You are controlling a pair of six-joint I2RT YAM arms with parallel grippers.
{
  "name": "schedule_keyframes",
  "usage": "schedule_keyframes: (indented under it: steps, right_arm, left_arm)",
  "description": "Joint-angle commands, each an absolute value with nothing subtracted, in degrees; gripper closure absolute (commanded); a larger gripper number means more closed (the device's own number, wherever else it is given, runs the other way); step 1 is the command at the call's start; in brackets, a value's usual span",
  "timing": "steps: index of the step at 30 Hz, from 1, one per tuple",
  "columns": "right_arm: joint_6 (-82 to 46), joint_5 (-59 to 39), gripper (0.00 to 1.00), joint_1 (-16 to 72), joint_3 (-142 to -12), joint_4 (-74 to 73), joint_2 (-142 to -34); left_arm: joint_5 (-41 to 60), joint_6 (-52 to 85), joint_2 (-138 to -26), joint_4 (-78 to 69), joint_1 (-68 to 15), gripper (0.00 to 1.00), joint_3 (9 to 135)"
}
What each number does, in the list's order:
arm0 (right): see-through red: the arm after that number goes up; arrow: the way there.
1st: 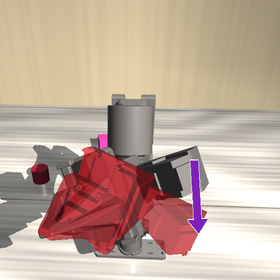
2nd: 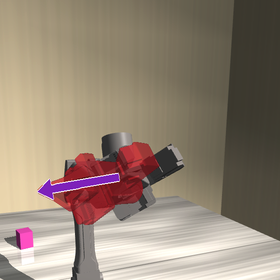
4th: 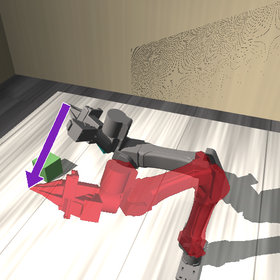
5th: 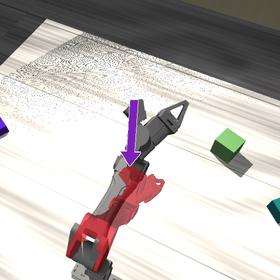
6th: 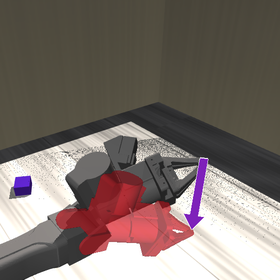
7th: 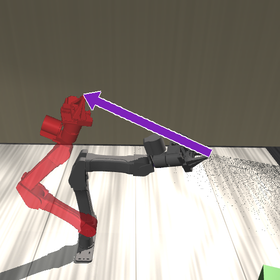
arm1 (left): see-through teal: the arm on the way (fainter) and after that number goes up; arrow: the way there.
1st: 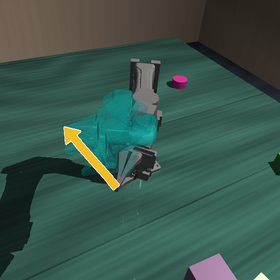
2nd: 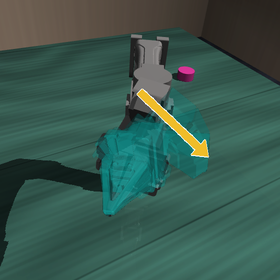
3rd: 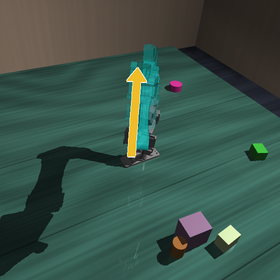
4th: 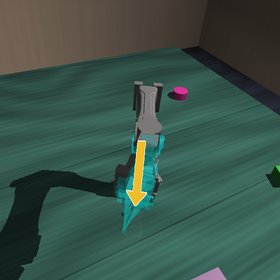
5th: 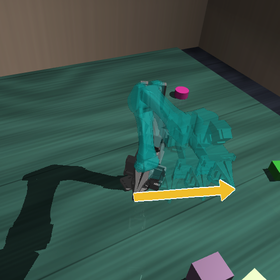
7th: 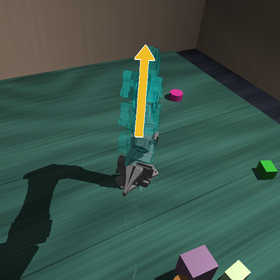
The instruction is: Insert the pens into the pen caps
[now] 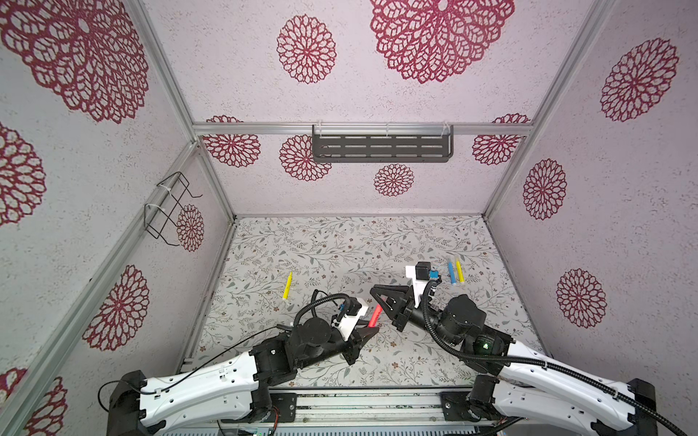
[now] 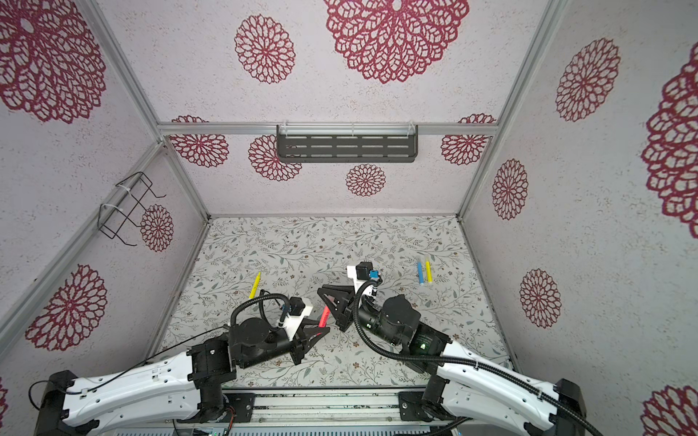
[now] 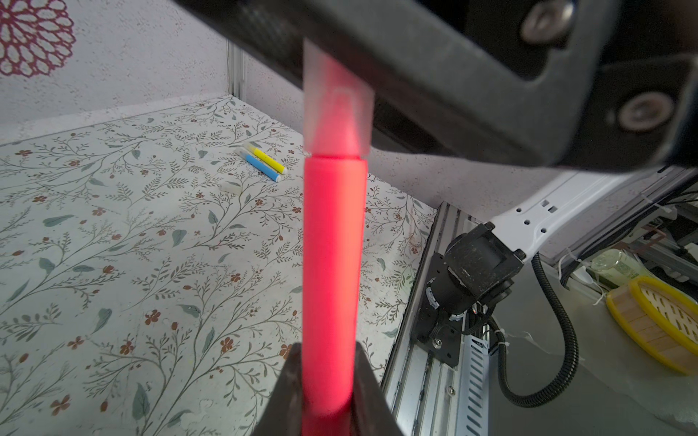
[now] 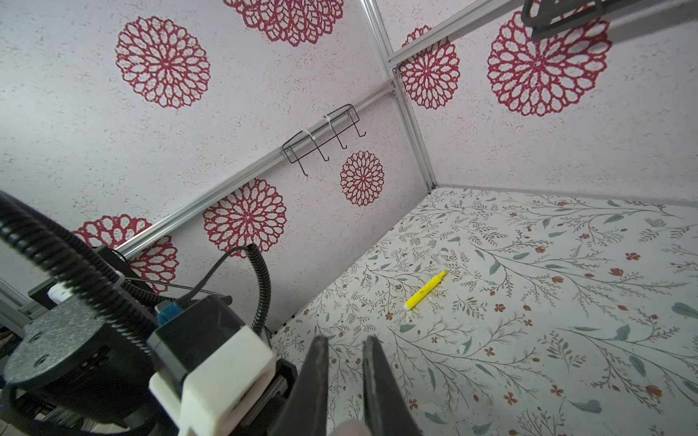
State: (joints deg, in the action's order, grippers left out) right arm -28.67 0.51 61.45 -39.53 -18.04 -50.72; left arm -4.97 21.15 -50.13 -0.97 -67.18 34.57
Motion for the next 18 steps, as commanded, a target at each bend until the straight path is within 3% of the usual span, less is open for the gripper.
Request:
schedule_keyframes:
  steps: [1, 18]
  right_arm:
    - [-30.7, -7.3, 1.0, 65.3, -34.9, -4.6, -53.3]
    - [-32.9, -6.0, 1.0, 68.5, -31.7, -7.1, -54.6]
  left_arm:
    - [-8.8, 20.6, -46.8, -19.2, -64.9, 1.0, 40.6]
    - [-6.2, 20.1, -45.6, -19.8, -62.5, 1.0, 42.3]
